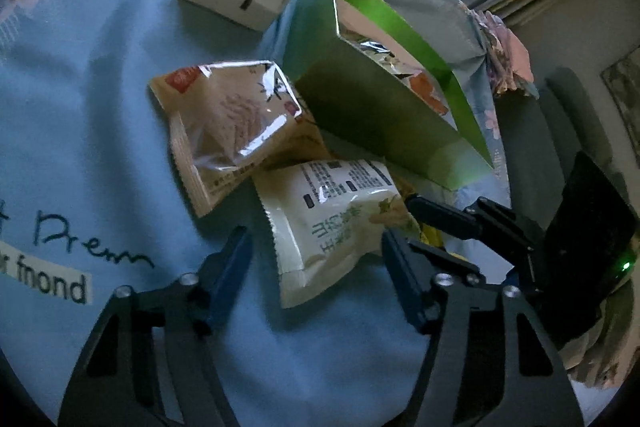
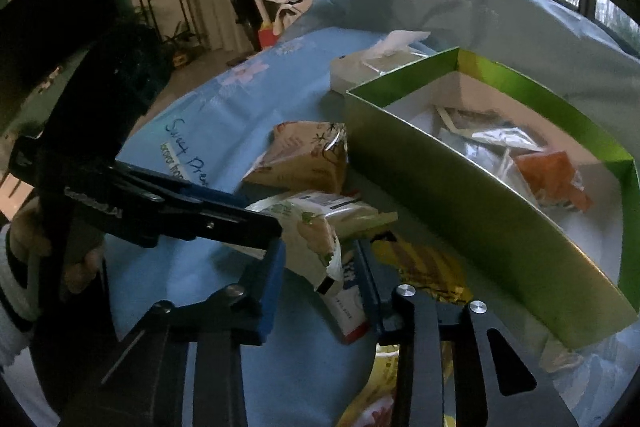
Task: Organize snacks
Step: 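Grasp the white-and-green snack bag with the left gripper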
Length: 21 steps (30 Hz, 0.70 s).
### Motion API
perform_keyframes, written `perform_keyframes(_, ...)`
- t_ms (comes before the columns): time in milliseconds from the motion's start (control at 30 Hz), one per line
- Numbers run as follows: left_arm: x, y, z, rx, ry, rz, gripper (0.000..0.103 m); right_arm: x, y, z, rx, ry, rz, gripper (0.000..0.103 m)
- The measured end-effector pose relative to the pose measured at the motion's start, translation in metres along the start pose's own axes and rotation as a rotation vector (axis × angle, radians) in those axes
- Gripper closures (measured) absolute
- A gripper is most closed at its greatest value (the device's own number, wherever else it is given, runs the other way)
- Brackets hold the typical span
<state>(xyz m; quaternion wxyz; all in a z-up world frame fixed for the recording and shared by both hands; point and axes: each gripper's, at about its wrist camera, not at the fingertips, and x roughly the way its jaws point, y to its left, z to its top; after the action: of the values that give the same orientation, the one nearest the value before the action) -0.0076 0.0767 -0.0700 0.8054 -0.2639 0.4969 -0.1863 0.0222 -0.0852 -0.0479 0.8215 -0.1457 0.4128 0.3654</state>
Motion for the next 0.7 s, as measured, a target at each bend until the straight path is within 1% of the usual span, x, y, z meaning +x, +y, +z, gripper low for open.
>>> perform_keyframes(33,0.0,0.001,0.001,-0.006,0.0,-0.006,0.05,0.002,0.0,0.0,-0.005,0.007,0.009,0.076)
perform_keyframes(67,0.0,0.002,0.001,-0.014,0.005,-0.019,0.056,0.003,0.001,0.0,-0.008,0.013,0.007,0.08)
perform_keyframes(100,0.002,0.002,0.001,-0.021,0.009,-0.026,0.059,0.005,0.002,0.0,-0.012,0.016,0.003,0.082)
perform_keyframes(133,0.002,0.003,0.001,-0.026,0.012,-0.025,0.059,0.006,0.003,0.0,-0.021,0.02,0.002,0.085)
perform_keyframes(167,0.003,0.004,0.0,-0.029,0.017,-0.025,0.061,0.007,0.004,-0.001,-0.027,0.024,0.004,0.087)
perform_keyframes(267,-0.001,0.006,-0.001,-0.04,0.013,-0.042,0.072,0.007,0.005,-0.002,-0.031,0.013,-0.006,0.09)
perform_keyframes(333,-0.006,0.003,-0.004,-0.03,0.007,-0.044,0.074,0.005,0.007,-0.002,-0.028,0.001,-0.006,0.091)
perform_keyframes(367,-0.008,0.001,-0.005,-0.018,0.006,-0.048,0.077,0.003,0.008,-0.003,-0.024,-0.01,-0.005,0.092)
perform_keyframes(467,-0.019,-0.013,-0.012,0.046,-0.017,-0.059,0.077,-0.006,0.011,-0.005,-0.016,-0.041,-0.005,0.092)
perform_keyframes(533,-0.024,-0.018,-0.014,0.072,-0.033,-0.071,0.077,-0.013,0.014,-0.007,-0.017,-0.059,0.0,0.092)
perform_keyframes(700,-0.038,-0.031,-0.017,0.113,-0.075,-0.123,0.077,-0.036,0.024,-0.012,-0.027,-0.111,-0.028,0.092)
